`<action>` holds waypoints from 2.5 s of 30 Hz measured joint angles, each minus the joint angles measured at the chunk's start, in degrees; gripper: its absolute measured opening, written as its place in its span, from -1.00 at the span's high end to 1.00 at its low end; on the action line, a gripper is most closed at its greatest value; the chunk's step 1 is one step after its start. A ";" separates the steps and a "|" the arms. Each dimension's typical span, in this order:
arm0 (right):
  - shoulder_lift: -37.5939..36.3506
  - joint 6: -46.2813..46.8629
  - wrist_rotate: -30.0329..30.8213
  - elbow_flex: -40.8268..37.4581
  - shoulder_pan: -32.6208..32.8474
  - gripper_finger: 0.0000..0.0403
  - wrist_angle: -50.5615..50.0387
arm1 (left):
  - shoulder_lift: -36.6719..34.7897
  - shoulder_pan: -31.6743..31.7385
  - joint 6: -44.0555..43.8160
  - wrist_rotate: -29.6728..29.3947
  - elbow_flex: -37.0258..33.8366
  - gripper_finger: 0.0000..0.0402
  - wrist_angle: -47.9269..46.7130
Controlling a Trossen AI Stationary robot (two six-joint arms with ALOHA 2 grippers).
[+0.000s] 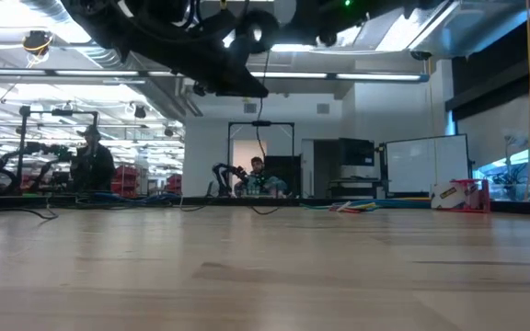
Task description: Coiling cords
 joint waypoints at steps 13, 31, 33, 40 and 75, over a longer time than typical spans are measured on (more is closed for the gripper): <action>-6.42 -0.36 -2.04 0.17 0.04 0.96 -0.69 | 0.13 0.00 0.62 -0.04 -0.19 0.97 -0.78; -6.30 -0.69 -5.97 0.52 -0.03 0.96 -14.97 | -15.38 8.58 5.83 -6.93 -0.37 0.99 -13.47; -5.48 -0.91 -3.63 0.51 0.00 0.96 -15.41 | -18.49 8.68 5.58 -6.23 -0.37 0.99 -14.56; 0.96 -2.19 1.64 0.40 -0.57 0.96 -12.22 | -25.50 6.86 2.02 -1.01 -0.33 0.99 -14.50; 9.49 -0.56 4.49 0.22 -3.76 0.96 1.95 | -9.51 0.70 3.63 1.40 -0.01 0.99 13.81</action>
